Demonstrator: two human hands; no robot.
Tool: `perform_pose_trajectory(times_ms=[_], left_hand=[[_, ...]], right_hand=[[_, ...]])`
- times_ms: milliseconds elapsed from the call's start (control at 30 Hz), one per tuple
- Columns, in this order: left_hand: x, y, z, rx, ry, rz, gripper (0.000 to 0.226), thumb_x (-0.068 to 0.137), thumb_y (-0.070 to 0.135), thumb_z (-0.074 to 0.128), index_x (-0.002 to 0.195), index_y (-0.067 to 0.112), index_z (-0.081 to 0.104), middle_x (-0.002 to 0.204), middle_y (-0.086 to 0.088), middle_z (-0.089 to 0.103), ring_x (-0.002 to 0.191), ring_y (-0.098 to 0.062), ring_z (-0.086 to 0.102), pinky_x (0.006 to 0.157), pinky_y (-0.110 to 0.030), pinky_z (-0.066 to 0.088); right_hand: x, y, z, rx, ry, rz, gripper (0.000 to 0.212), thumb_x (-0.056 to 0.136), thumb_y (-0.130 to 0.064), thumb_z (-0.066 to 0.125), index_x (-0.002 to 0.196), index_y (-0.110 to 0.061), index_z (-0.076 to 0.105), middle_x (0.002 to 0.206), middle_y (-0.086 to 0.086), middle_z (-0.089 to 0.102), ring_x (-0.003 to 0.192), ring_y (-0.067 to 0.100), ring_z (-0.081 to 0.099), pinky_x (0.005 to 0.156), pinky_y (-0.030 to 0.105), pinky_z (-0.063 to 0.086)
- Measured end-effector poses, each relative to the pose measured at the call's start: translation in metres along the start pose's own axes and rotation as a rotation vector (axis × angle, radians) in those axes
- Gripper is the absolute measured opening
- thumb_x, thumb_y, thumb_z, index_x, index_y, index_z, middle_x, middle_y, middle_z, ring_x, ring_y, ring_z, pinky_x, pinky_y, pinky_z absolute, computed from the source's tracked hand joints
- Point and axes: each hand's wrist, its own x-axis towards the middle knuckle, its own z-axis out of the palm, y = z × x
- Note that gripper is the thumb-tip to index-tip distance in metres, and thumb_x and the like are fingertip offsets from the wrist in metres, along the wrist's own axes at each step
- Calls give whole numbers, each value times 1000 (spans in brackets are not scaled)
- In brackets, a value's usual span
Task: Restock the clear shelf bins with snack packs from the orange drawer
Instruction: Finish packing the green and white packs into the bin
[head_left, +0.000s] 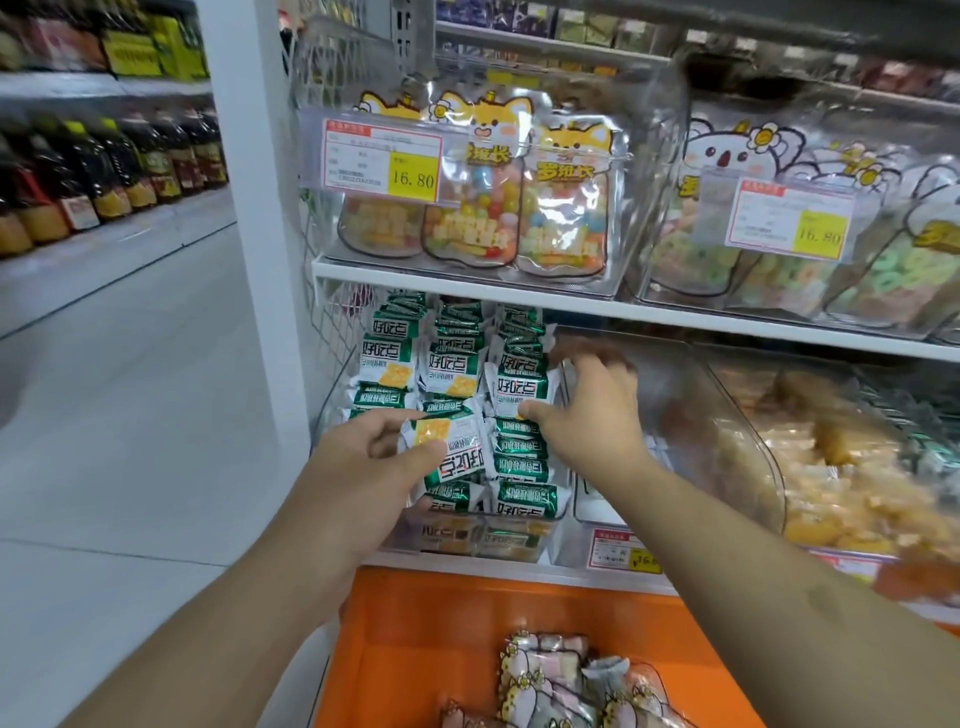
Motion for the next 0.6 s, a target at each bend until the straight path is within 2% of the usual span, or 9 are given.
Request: perform_pose_trajectory(times_ms=[200,400,500,600], left_hand=[[1,2,1,-49,-10,-41,34,92,18,80,121,33,71,123,-4,70,100,-27,76,71,-38,66],[1,4,0,-90,-4,-46,34,92,11,79,116,33,71,122,-16,63,86,-30,80,79,-46,66],[2,6,2,-104,-11,-43,36,90,10,77,115,36,72,120,-14,67,87,-31,80,84,-51,64],[4,9,4,-101,-17,-7,29,90,15,78,111,34,73,108,-3,76,90,-22,79,89,-51,63]], right_hand=[[-5,4,-4,57,-50,12,58,82,-43,88,126,-28,52,137,5,46,138,26,30,113,38,34],[-15,8,-9,75,-86,-28,55,89,-37,82,132,-27,50,132,4,45,136,24,30,111,38,34],[-22,7,-13,111,-50,-58,51,91,-30,78,135,-27,51,128,1,46,134,22,32,106,32,34],[-37,-3,-20,241,-56,-139,40,90,-18,72,125,-29,57,125,-7,50,129,14,38,107,30,35]])
